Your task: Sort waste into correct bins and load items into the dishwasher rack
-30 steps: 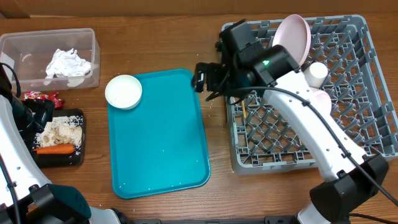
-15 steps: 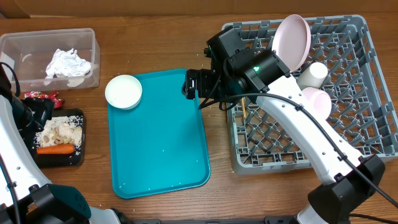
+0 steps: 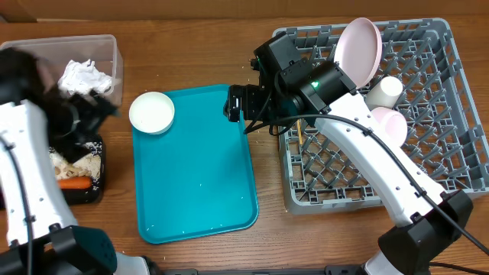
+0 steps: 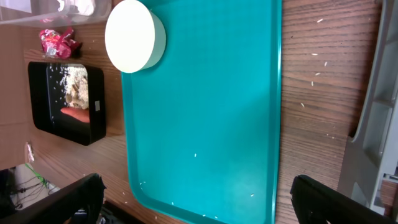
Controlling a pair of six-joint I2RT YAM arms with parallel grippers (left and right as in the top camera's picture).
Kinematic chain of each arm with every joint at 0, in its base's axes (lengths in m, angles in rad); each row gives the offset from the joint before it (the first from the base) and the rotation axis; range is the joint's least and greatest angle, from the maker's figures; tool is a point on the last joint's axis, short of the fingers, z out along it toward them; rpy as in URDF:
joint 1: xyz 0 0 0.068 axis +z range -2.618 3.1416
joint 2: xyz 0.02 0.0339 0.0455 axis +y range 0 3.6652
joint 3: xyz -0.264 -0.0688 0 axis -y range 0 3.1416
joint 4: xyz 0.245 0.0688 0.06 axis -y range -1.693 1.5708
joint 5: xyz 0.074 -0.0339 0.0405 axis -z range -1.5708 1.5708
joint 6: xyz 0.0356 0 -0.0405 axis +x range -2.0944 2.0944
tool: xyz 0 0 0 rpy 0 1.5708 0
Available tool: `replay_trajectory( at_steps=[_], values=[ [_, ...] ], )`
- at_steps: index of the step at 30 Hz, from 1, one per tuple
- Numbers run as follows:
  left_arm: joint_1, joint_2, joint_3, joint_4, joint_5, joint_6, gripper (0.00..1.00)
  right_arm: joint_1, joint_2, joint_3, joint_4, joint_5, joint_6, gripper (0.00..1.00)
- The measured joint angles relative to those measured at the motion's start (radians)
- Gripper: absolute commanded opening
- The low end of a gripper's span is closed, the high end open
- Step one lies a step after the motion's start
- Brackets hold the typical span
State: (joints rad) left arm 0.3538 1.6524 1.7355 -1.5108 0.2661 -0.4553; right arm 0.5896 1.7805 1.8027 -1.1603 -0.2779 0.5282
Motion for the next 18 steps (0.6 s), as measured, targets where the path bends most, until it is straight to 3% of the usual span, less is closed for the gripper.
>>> replay_trajectory(
  at_steps=[6,18],
  values=[
    [-0.158,0.003,-0.001,0.125,-0.111,0.072,1.0,0.0,0.0,0.0,0.0,0.0,0.0,1.0],
    [-0.303,0.076,-0.065,0.293,-0.174,0.249,0.96,0.0,0.0,0.0,0.0,0.0,0.0,1.0]
  ],
)
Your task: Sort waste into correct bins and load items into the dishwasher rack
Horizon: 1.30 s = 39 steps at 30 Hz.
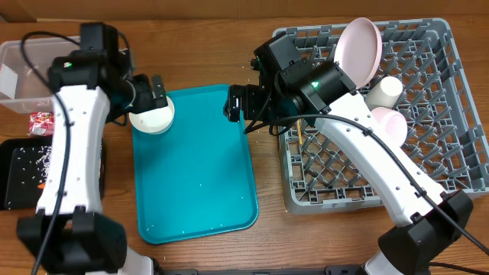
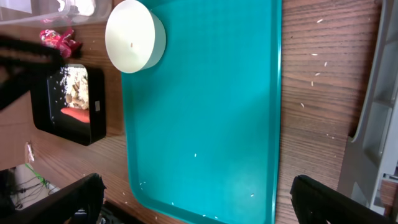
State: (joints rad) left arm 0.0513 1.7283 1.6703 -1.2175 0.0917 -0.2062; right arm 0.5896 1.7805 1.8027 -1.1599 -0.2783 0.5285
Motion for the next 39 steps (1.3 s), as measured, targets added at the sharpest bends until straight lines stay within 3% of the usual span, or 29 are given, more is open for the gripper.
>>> replay_trajectory(
  at_steps=[2,6,20,21,23,27,29,33,39],
  values=[
    [-0.007,0.05,-0.005,0.032,0.0,0.018,0.88,0.0,0.0,0.0,0.0,0.0,0.0,1.0],
    [-0.013,0.151,-0.014,0.114,-0.003,0.034,0.94,0.0,0.0,0.0,0.0,0.0,0.002,1.0],
    [-0.071,0.347,-0.015,0.217,-0.021,0.131,0.91,0.0,0.0,0.0,0.0,0.0,0.002,1.0],
    [-0.083,0.354,-0.015,0.22,-0.027,0.135,0.88,0.0,0.0,0.0,0.0,0.0,0.003,1.0],
    [-0.106,0.37,-0.015,0.223,-0.045,0.138,0.7,0.0,0.0,0.0,0.0,0.0,0.003,1.0],
    [-0.143,0.405,-0.015,0.222,-0.082,0.156,0.64,0.0,0.0,0.0,0.0,0.001,0.002,1.0],
    [-0.148,0.413,-0.015,0.22,-0.091,0.156,0.55,0.0,0.0,0.0,0.0,0.0,0.002,1.0],
    [-0.15,0.415,-0.015,0.201,-0.106,0.159,0.18,0.0,0.0,0.0,-0.001,0.0,0.002,1.0],
    [-0.149,0.415,-0.015,0.159,-0.12,0.146,0.04,0.0,0.0,0.0,0.0,0.0,0.002,1.0]
  ],
)
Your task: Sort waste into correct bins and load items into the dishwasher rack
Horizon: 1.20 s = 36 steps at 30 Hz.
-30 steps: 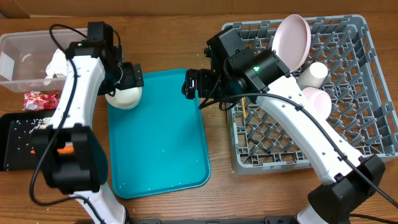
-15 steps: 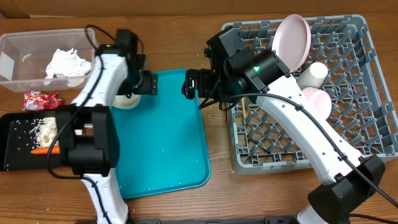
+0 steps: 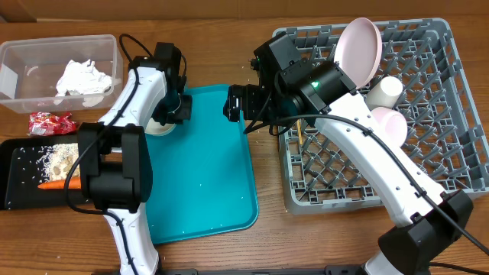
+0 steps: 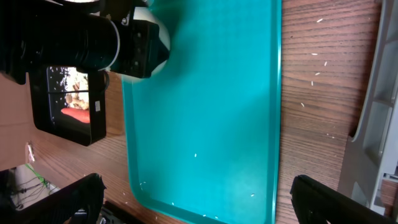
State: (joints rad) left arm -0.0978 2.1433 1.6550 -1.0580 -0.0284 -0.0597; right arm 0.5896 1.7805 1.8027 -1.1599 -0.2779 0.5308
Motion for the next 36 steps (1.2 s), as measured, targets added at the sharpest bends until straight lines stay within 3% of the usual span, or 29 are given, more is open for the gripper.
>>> replay_trajectory(
  at_steps=[15,17,18,23,26,31,36],
  values=[
    [-0.068,-0.001,0.002,-0.227,0.066,-0.094,0.07,0.0,0.0,0.0,0.001,0.0,0.0,1.0],
    [-0.103,-0.001,0.002,-0.254,0.098,-0.111,0.52,0.0,0.0,0.0,0.0,0.0,0.0,1.0],
    [-0.121,-0.001,0.001,-0.264,0.124,-0.121,0.64,0.0,0.0,0.0,0.0,0.0,0.0,1.0],
    [-0.186,0.0,0.0,-0.281,0.23,-0.133,0.72,0.0,0.0,0.0,0.0,0.0,0.0,1.0],
    [-0.196,0.0,0.0,-0.287,0.276,-0.138,0.99,0.0,0.0,0.0,0.0,0.0,0.0,1.0],
    [-0.155,0.002,0.061,-0.355,0.287,-0.151,1.0,0.0,0.0,0.0,0.0,-0.001,0.0,1.0],
    [-0.051,0.002,0.245,-0.452,0.286,-0.156,1.0,0.0,0.0,0.0,0.0,-0.003,0.0,1.0]
  ],
)
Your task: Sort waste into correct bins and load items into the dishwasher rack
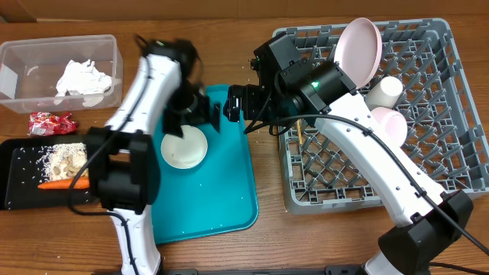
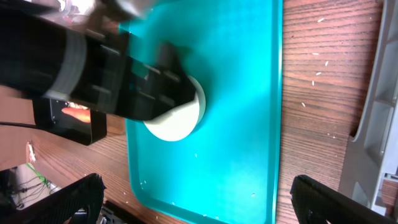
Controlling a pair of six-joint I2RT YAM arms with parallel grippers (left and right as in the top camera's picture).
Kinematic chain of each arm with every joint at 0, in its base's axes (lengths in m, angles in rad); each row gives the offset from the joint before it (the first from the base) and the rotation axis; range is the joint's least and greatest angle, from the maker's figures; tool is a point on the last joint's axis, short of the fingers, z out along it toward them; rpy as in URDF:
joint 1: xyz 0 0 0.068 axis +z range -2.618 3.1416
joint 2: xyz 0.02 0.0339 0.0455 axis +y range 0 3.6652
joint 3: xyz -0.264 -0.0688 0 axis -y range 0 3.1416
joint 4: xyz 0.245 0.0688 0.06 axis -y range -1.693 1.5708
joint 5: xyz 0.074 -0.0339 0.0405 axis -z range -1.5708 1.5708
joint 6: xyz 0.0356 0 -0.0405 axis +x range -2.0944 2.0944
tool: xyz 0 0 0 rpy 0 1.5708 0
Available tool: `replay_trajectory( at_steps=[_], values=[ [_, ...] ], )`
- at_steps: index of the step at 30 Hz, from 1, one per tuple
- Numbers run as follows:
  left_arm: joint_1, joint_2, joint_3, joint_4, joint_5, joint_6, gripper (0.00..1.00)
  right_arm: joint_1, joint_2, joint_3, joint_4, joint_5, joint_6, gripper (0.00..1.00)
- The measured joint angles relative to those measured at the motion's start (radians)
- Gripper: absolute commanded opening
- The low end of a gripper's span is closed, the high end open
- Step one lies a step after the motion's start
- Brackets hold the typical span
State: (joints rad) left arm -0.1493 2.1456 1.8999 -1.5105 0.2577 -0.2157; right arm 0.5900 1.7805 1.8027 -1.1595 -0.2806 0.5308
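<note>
A white bowl (image 1: 184, 149) (image 2: 179, 119) is over the left middle of the teal tray (image 1: 214, 198). My left gripper (image 1: 197, 114) (image 2: 146, 93) reaches across from the far side and is shut on the bowl's rim, covering part of it. Whether the bowl rests on the tray or hangs just above it cannot be told. My right gripper (image 1: 235, 103) (image 2: 202, 202) hovers open over the tray's right edge, nothing between its fingers. The grey dishwasher rack (image 1: 435, 176) holds a pink plate (image 1: 359, 47), a white cup (image 1: 386, 90) and a pink cup (image 1: 391, 124).
A clear bin (image 1: 30, 57) with crumpled paper stands at the back left. A black bin (image 1: 19, 191) with rice and a carrot sits at the left edge. A red wrapper (image 1: 46, 122) lies between them. Rice grains dot the tray and the wood.
The left gripper was at the bowl in the tray's far left corner. Bowl and gripper are now nearer the tray's middle, to the right and toward the front. The right arm has not moved.
The left arm was first over the bins at the far left, with the bowl untouched in the tray's far left corner. Then its gripper came beside the bowl, then stood right on it. Now it holds the bowl further in over the tray. The right gripper stayed open throughout.
</note>
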Motion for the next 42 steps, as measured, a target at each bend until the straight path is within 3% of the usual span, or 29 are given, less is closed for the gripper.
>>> replay_trajectory(
  at_steps=[6,10,17,25,35,42],
  values=[
    [0.108,0.0,0.261,-0.163,-0.007,-0.029,1.0,0.0,0.0,0.0,0.0,0.0,0.0,1.0],
    [0.175,-0.002,0.404,-0.173,-0.025,-0.068,1.0,0.0,0.0,0.0,0.0,0.0,0.001,1.0],
    [0.416,-0.006,0.421,-0.174,-0.079,-0.196,1.0,0.0,0.0,0.0,0.007,-0.006,0.011,1.0],
    [0.64,-0.006,0.421,-0.175,-0.101,-0.116,1.0,0.017,0.001,-0.002,0.149,-0.041,0.045,1.0],
    [0.769,-0.006,0.421,-0.177,-0.102,-0.091,1.0,0.351,0.151,-0.002,0.187,0.269,-0.106,0.99],
    [0.772,-0.006,0.421,-0.177,-0.105,-0.038,1.0,0.475,0.366,-0.012,0.269,0.369,-0.327,1.0]
  ],
)
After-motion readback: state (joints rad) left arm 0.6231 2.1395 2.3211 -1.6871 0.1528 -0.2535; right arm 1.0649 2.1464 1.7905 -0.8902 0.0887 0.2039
